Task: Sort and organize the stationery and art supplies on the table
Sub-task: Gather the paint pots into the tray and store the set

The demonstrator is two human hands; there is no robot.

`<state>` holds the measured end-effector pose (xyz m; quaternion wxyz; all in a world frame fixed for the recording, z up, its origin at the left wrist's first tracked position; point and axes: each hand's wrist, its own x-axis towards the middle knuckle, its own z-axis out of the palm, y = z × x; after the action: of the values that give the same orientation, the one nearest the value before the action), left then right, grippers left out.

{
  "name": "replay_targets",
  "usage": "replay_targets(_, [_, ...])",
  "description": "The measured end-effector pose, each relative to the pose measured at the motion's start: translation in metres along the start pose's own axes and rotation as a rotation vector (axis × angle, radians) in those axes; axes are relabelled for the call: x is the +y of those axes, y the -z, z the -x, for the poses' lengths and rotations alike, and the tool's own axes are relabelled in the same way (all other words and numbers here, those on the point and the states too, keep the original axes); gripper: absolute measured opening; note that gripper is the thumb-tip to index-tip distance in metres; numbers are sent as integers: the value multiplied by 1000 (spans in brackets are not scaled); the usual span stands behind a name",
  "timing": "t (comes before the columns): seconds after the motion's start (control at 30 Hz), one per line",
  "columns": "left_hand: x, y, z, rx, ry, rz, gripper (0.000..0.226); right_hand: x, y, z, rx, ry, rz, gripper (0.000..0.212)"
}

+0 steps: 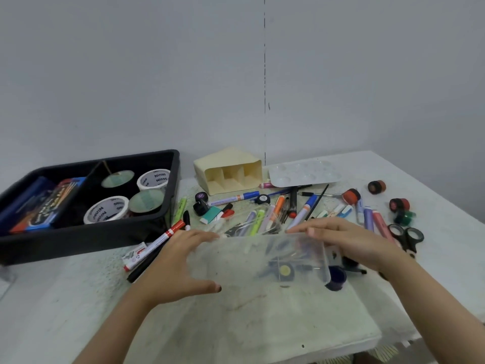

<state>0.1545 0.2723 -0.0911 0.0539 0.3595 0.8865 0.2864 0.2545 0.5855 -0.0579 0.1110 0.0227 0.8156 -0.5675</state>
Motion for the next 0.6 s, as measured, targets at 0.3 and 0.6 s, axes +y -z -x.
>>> replay_targets(0.3, [-23, 6, 26, 3, 129, 41, 74, 4, -43, -18, 25, 194, 845, 90])
replay_targets(0.6, [-42, 8, 59, 24, 206, 135, 76, 6, -78, -17, 46, 367, 843, 80])
